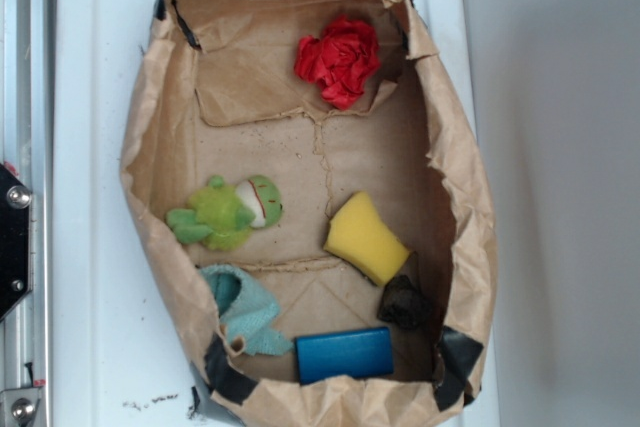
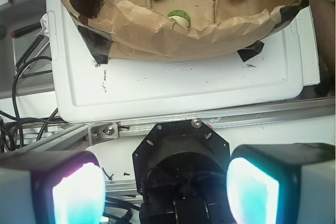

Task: Grab the red paper.

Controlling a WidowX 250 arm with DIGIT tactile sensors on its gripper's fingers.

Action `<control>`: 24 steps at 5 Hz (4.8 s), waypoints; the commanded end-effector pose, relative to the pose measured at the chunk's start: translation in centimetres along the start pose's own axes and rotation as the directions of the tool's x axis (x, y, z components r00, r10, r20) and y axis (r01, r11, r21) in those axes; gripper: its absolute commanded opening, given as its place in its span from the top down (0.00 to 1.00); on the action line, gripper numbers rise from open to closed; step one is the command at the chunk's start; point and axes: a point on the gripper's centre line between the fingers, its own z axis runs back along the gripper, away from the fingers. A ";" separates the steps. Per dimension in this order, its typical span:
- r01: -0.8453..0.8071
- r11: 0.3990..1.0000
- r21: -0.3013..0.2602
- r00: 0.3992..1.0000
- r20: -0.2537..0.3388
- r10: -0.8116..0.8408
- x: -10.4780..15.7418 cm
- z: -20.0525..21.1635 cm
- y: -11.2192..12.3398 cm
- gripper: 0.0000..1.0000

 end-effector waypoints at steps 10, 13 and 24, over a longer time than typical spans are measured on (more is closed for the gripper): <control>-0.033 0.993 0.114 0.988 0.155 0.015 16.1 -11.8 5.8 0.00; -0.033 0.993 0.114 0.988 0.155 0.015 16.1 -11.8 5.8 0.00; -0.098 0.973 0.210 0.979 0.197 0.056 18.5 -16.5 11.7 0.00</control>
